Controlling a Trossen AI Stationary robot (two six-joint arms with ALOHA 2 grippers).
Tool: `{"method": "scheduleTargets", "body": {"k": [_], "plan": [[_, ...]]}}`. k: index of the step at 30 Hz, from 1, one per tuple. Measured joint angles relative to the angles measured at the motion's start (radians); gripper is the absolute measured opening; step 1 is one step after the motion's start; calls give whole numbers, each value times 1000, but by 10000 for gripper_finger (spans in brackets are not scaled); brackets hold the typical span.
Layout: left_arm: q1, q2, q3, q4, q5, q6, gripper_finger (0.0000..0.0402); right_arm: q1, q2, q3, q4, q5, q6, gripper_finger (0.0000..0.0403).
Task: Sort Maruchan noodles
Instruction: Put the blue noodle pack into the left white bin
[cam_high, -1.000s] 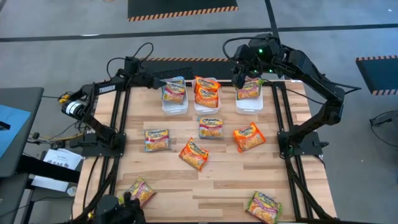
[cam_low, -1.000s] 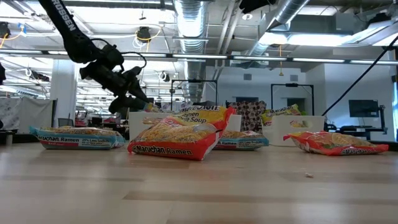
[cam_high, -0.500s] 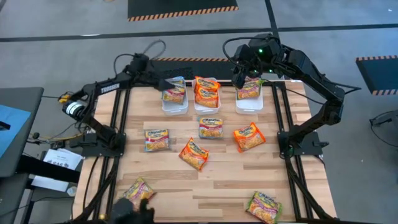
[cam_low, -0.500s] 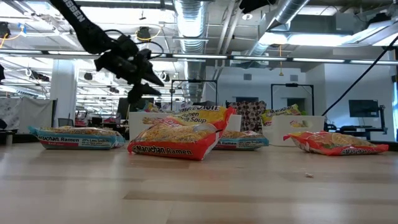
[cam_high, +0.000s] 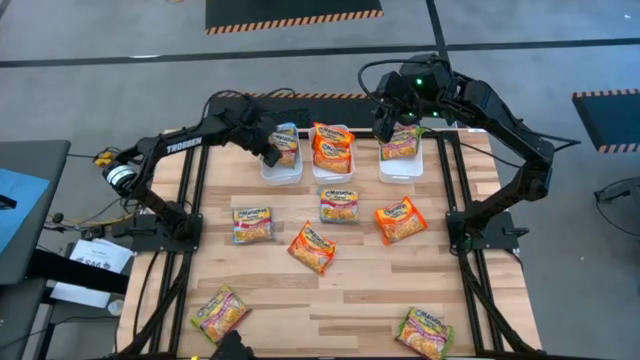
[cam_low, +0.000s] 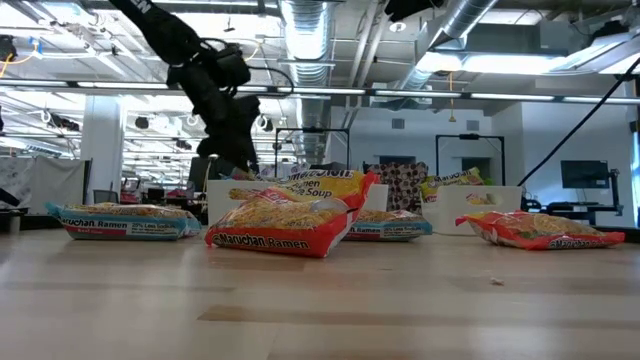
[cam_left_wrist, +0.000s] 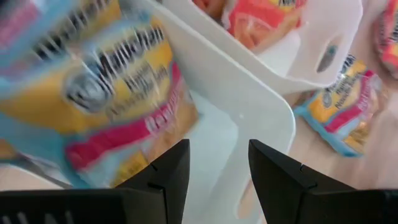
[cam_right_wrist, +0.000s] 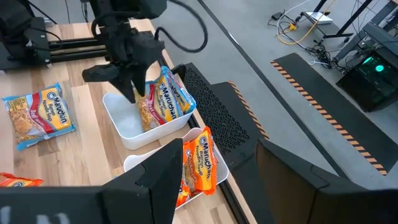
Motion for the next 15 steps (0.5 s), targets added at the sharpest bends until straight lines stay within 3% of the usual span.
{"method": "scheduleTargets", "body": {"k": [8, 15], "plan": [[-6, 6, 35, -42, 1, 29, 148, 5, 0, 0, -7, -2, 3, 225], [-18, 106, 36, -52, 35, 45, 148, 11, 0, 0, -10, -3, 17, 225]]}}
